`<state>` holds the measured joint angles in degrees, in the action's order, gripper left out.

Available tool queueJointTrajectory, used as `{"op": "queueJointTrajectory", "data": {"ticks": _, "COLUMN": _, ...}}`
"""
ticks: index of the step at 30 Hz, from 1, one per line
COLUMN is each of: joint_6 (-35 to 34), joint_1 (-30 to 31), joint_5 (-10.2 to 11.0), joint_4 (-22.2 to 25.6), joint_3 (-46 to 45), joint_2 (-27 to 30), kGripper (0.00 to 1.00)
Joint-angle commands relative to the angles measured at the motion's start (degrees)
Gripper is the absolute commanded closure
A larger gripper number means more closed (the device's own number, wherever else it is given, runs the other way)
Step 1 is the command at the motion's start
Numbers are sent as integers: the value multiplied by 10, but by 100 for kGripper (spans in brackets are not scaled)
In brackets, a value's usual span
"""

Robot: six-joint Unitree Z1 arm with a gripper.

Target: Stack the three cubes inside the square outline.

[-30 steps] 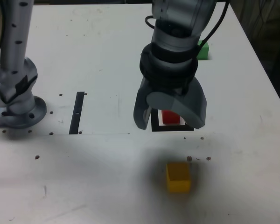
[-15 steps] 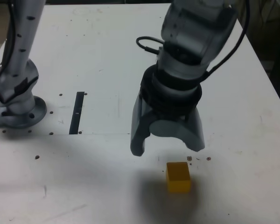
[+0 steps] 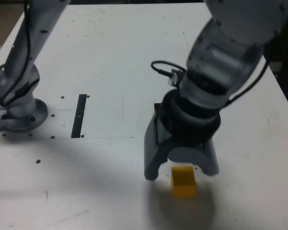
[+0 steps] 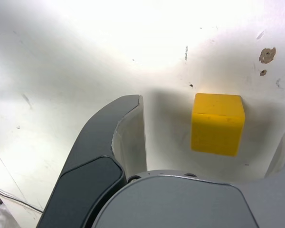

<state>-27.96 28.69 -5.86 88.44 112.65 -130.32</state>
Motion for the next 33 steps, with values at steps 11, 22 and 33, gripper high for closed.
{"op": "queueJointTrajectory", "data": {"ticks": 11, "joint_6": 7, "joint_1": 1, "joint_5": -19, "joint_4": 0, "joint_3": 19, "joint_2": -40, "kGripper": 5}}
{"op": "queueJointTrajectory", "data": {"ticks": 22, "joint_6": 12, "joint_1": -4, "joint_5": -21, "joint_4": 1, "joint_3": 33, "joint_2": -51, "kGripper": 19}}
{"op": "queueJointTrajectory", "data": {"ticks": 33, "joint_6": 14, "joint_1": -7, "joint_5": -18, "joint_4": 0, "joint_3": 39, "joint_2": -60, "kGripper": 58}}
